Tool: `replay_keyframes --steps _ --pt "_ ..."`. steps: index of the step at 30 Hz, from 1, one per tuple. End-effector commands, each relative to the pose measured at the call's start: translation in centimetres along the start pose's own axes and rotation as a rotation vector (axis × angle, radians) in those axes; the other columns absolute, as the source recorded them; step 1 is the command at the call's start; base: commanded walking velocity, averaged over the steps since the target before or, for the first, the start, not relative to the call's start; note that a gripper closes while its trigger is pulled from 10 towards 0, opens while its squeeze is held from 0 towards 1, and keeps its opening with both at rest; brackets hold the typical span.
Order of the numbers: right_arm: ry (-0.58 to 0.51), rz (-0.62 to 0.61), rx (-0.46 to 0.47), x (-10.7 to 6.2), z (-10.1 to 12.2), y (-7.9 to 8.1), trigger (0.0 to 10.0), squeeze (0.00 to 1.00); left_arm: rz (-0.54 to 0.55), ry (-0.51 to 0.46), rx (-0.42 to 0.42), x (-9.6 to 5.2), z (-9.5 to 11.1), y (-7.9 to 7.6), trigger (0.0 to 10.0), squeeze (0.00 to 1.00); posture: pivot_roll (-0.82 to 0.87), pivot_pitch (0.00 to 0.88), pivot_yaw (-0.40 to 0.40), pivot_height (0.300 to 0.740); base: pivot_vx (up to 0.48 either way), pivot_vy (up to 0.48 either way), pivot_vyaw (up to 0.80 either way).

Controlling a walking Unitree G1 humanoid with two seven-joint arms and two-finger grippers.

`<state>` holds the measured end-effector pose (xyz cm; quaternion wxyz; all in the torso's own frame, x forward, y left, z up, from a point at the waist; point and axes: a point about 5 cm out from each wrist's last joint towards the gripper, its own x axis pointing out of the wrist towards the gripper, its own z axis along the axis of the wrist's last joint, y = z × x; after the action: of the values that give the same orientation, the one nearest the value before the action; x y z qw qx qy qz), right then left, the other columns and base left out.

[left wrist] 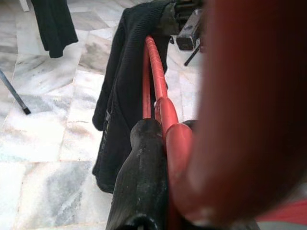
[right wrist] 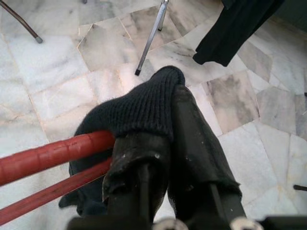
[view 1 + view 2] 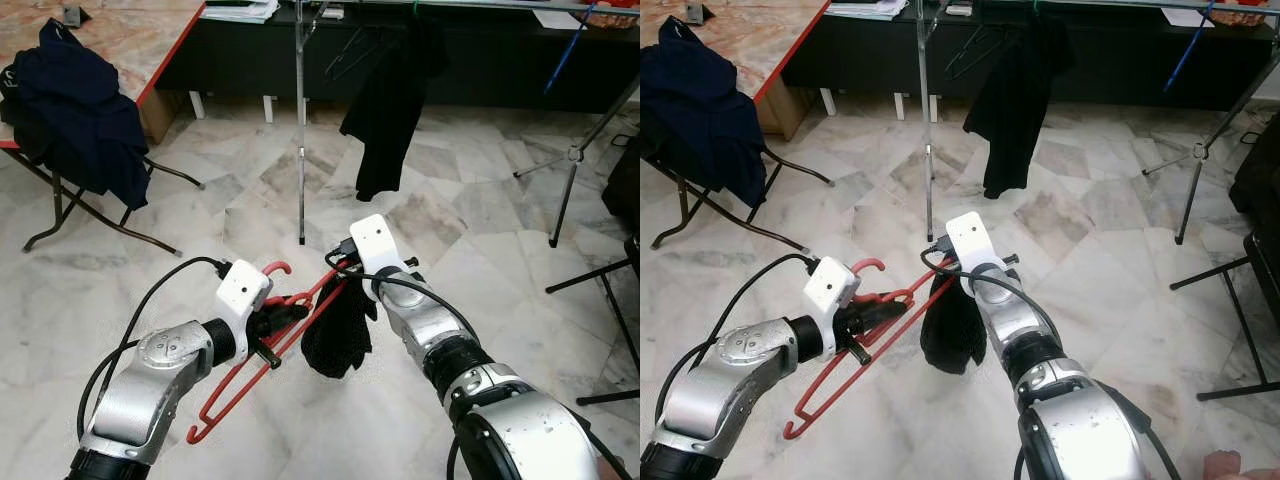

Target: Hang hanger

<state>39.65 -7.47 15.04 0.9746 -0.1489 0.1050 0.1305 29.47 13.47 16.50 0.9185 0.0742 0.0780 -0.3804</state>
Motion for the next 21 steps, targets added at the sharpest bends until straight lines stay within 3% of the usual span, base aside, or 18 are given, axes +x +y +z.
replay_keyframes --steps 1,3,10,16,21 --pt "-0.031 0.009 0.017 0.0 0.8 0.3 10.0 0.00 -0.022 0.002 0.014 0.2 0.1 -0.7 10.0 0.00 0.03 0.214 -0.026 0.740 0.000 0.000 0.00" --pt "-0.049 -0.001 0.054 -0.1 1.6 0.4 10.0 0.00 0.073 0.032 0.026 0.4 -0.2 0.4 10.0 0.00 0.03 0.213 -0.026 0.740 0.000 0.000 0.00" --pt "-0.056 -0.070 0.125 -0.2 1.8 -0.3 10.0 0.00 0.167 0.074 0.022 0.4 -0.6 1.8 10.0 0.00 0.02 0.213 -0.026 0.740 0.000 0.000 0.00" --pt "-0.045 -0.006 0.102 -0.4 1.3 0.4 10.0 0.00 0.121 0.037 0.012 0.4 -0.2 1.2 10.0 0.00 0.02 0.213 -0.028 0.740 0.000 0.000 0.00" --pt "-0.056 0.080 0.027 -0.6 1.6 1.5 10.0 0.00 0.042 -0.006 -0.006 0.4 0.2 0.3 10.0 0.00 0.02 0.212 -0.031 0.740 0.000 0.000 0.00"
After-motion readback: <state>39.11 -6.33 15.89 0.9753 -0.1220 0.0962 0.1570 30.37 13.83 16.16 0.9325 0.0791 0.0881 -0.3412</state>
